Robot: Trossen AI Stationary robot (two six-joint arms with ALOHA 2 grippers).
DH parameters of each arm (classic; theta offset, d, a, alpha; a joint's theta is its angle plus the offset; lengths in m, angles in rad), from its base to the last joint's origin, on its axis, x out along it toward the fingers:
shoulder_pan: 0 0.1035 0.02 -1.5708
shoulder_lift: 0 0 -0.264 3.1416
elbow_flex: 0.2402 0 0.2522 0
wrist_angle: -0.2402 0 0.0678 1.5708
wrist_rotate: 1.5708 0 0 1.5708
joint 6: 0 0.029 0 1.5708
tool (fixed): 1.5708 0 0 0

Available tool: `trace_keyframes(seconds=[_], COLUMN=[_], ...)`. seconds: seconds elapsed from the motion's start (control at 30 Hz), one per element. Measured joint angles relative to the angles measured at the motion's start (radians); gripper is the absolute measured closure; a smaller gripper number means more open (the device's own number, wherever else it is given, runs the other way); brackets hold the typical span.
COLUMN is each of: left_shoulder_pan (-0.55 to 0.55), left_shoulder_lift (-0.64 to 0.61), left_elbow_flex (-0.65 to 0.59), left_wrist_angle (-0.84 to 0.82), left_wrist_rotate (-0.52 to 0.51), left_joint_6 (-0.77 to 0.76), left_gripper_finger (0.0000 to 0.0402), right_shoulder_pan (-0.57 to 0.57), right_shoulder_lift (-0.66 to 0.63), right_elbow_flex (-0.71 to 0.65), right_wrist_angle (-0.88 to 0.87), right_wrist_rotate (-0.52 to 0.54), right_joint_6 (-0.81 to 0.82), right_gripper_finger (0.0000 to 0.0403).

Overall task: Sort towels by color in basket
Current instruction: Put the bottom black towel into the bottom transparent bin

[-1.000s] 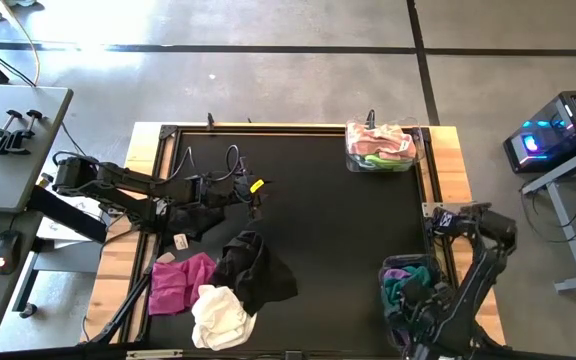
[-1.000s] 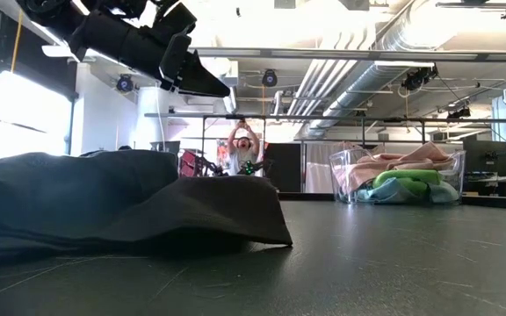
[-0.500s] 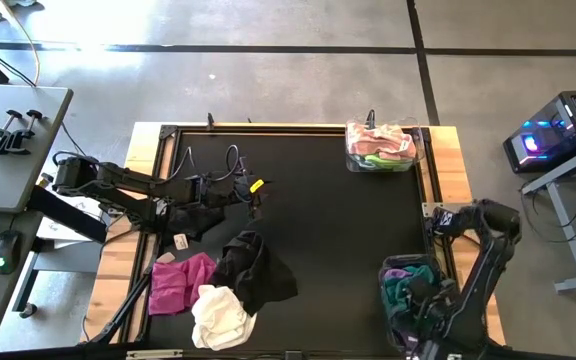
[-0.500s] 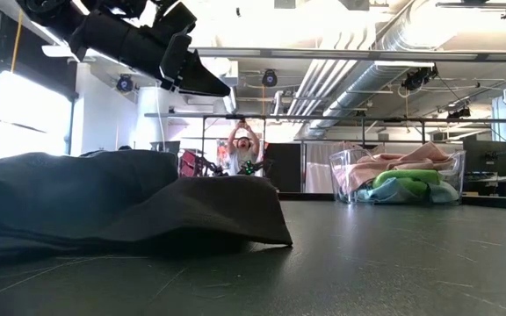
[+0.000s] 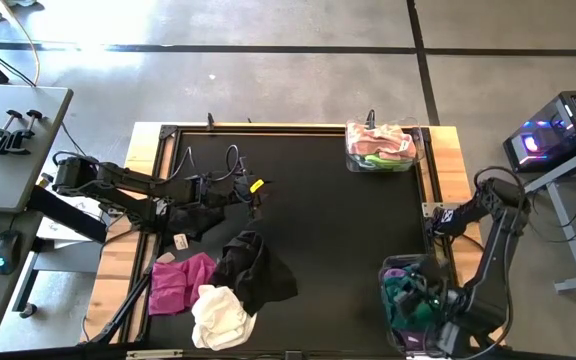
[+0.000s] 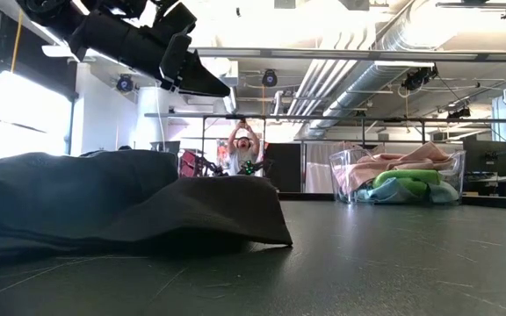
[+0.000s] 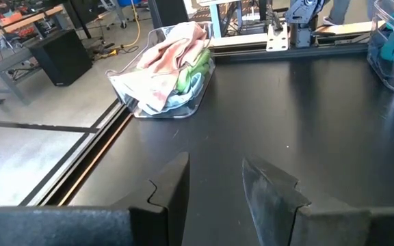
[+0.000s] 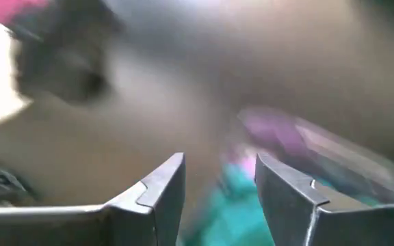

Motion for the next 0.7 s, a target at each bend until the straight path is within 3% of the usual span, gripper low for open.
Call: trace_keyframes(seconds=[0.13,0.2,0.27,0.47,0.7], left_shoulder_pan=[0.0,0.0,0.0,0.0,-0.001], left_shoulder_lift=[0.0,0.0,0.0,0.0,0.0], left_elbow_flex=[0.0,0.0,0.0,0.0,0.0], left_wrist_angle=[0.0,-0.001,-0.003,-0.003,0.0], left_wrist_rotate=[0.0,0.0,0.0,0.0,0.001], left_joint_6=[0.0,0.0,-0.001,-0.001,-0.039], left_gripper_finger=[0.0277,0.0277,0.0277,0.0277,0.0277], right_shoulder_pan=[-0.027,-0.059,-0.101,-0.271,-0.487], right_shoulder_lift=[0.028,0.04,0.051,0.055,0.055], right_elbow_flex=[0.0,0.0,0.0,0.0,-0.034], right_wrist_angle=[0.004,0.018,0.038,0.223,0.613], right_wrist_rotate=[0.34,0.434,0.461,0.336,0.021], right_joint_6=[-0.11,-0.182,-0.258,-0.579,-1.291], right_gripper_finger=[0.0234,0.0234,0.0234,0.0225,0.018])
